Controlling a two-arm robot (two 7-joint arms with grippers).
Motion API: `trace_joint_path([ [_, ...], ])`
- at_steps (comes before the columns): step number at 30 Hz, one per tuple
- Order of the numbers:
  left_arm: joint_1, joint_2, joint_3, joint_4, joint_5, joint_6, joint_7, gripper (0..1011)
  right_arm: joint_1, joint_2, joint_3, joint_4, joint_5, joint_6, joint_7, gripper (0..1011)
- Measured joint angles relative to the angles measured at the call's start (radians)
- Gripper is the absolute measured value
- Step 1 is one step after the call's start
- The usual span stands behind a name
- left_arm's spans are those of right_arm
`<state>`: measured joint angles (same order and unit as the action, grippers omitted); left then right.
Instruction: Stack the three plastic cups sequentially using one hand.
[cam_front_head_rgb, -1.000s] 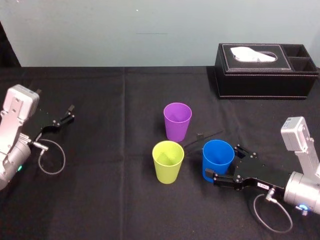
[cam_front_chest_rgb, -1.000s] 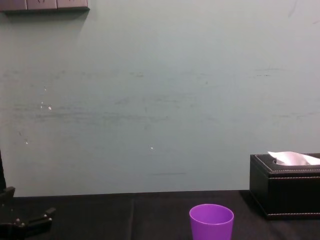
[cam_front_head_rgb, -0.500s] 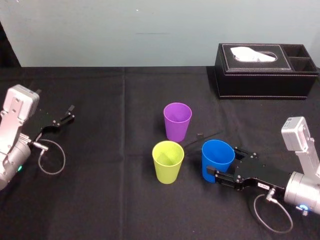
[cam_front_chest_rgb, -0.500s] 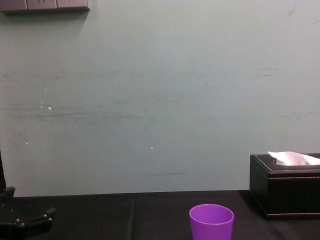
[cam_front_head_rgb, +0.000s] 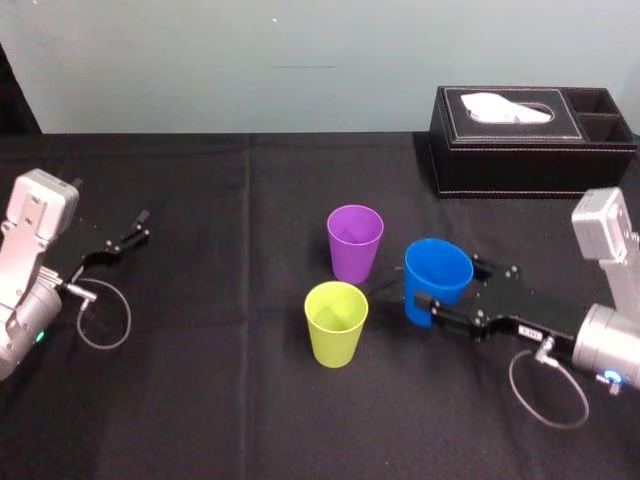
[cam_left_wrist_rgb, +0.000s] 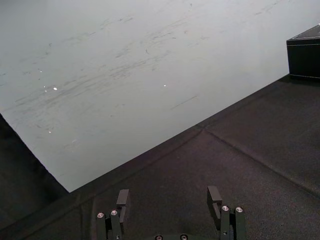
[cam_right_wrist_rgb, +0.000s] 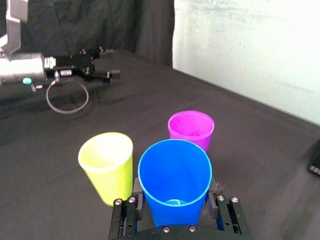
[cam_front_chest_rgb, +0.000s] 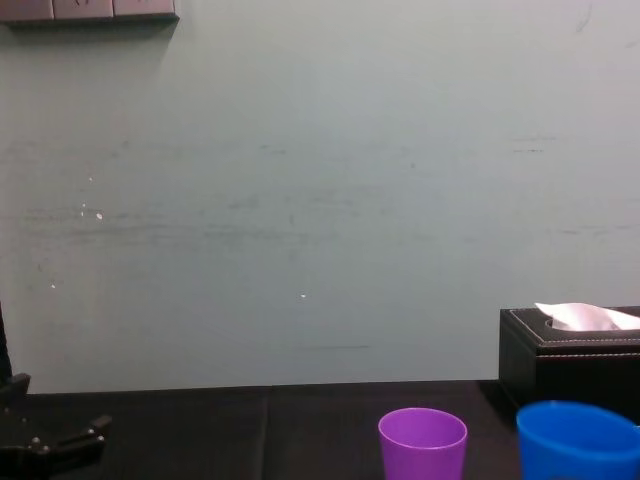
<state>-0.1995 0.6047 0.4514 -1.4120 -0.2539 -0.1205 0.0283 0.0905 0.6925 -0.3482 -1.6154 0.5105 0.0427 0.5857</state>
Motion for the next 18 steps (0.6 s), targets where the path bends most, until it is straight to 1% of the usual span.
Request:
trace_joint_path([
  [3,0.000,0.000,0.000,0.000,0.000,0.000,0.000,1012,0.025,0.000,0.000,-0.006,0.002,0.019,0.000,722],
  [4,0.000,0.000,0.000,0.000,0.000,0.000,0.000,1011,0.045,-0.003,-0.002,-0.006,0.005,0.032,0.000,722],
  [7,0.000,0.000,0.000,0.000,0.000,0.000,0.000,1011,0.073,-0.008,-0.007,-0.001,0.008,0.046,0.001,722],
  [10,0.000,0.000,0.000,0.000,0.000,0.000,0.000,1012,0.119,-0.023,-0.019,0.020,0.011,0.062,0.006,722],
  [12,0.000,0.000,0.000,0.000,0.000,0.000,0.000,1011,0.156,-0.038,-0.030,0.045,0.017,0.070,0.014,722],
  [18,0.000,0.000,0.000,0.000,0.000,0.000,0.000,1011,0.239,-0.077,-0.058,0.109,0.022,0.077,0.021,722],
])
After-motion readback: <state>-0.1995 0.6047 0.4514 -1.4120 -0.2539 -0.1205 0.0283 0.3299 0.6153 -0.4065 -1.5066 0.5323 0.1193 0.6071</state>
